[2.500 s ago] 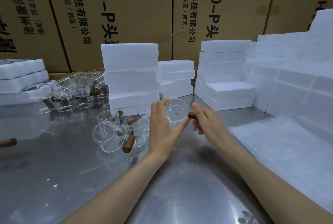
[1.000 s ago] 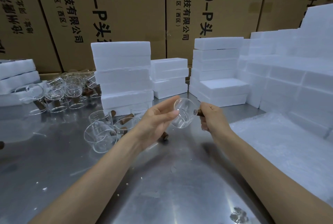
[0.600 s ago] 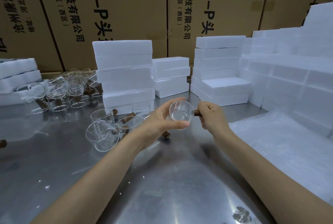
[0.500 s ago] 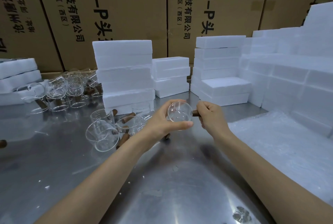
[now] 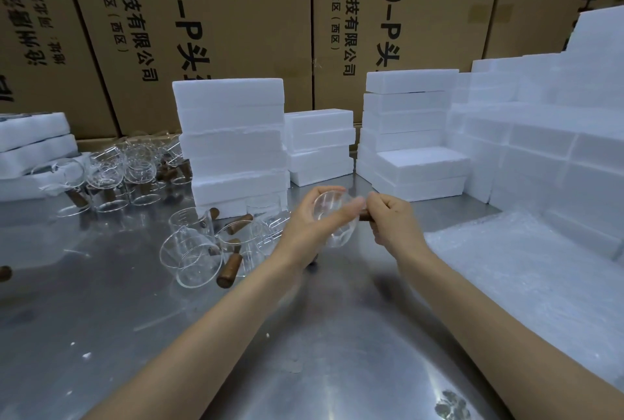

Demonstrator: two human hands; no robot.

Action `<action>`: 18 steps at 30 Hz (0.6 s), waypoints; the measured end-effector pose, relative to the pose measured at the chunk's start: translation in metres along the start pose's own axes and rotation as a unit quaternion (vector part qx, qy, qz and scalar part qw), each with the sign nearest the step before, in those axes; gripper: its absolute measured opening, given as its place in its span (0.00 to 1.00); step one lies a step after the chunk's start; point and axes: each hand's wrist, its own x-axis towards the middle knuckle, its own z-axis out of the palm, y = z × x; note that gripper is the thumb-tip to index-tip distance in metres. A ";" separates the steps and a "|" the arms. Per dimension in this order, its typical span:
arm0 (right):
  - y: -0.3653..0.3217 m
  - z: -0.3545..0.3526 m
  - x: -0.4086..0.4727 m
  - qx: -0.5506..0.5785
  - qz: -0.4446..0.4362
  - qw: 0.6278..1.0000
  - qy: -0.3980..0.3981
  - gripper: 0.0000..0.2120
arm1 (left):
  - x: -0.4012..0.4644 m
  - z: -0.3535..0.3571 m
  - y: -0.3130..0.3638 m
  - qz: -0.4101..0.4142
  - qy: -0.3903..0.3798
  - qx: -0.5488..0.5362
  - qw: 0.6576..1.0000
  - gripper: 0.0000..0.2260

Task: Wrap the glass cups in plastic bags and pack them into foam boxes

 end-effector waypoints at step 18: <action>0.001 -0.005 0.001 -0.252 -0.141 0.956 0.041 0.26 | 0.009 -0.003 0.006 0.006 0.037 0.091 0.995 0.18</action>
